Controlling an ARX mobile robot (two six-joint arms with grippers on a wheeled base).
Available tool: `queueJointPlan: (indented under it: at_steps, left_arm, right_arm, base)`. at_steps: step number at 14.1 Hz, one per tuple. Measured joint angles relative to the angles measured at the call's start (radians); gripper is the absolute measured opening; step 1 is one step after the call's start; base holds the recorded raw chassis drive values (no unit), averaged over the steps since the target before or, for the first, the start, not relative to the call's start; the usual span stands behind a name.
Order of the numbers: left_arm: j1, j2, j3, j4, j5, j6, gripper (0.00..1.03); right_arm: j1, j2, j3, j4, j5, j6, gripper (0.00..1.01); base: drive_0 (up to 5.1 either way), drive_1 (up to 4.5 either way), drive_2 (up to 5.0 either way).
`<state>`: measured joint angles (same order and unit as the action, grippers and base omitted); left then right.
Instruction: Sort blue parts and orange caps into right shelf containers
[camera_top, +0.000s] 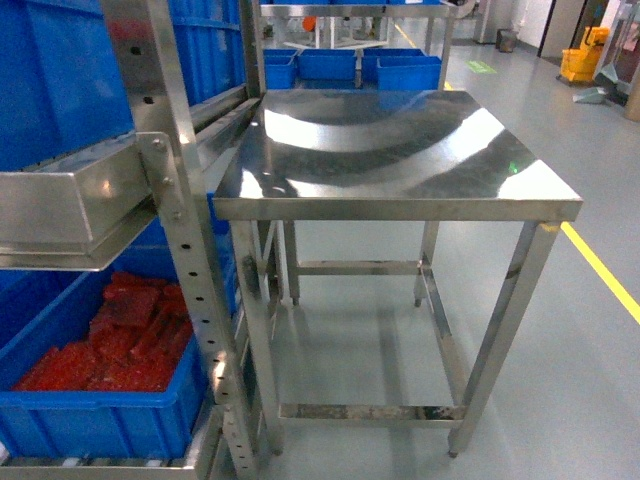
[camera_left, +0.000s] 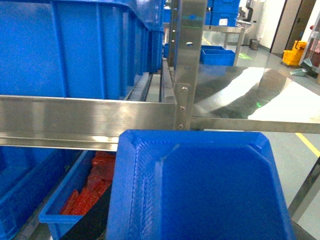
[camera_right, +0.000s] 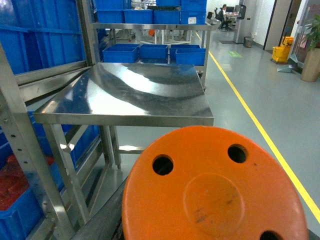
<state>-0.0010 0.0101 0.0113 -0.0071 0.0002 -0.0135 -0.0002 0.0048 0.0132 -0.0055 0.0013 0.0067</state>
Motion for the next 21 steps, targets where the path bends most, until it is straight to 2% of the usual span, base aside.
queueJointPlan:
  at_steps: [21]
  left_arm:
    - [0.0,0.0,0.0,0.0,-0.001,0.0,0.41]
  right_arm:
    - [0.0,0.0,0.0,0.002,-0.001,0.0,0.44]
  base:
    - [-4.9,2.48,2.5]
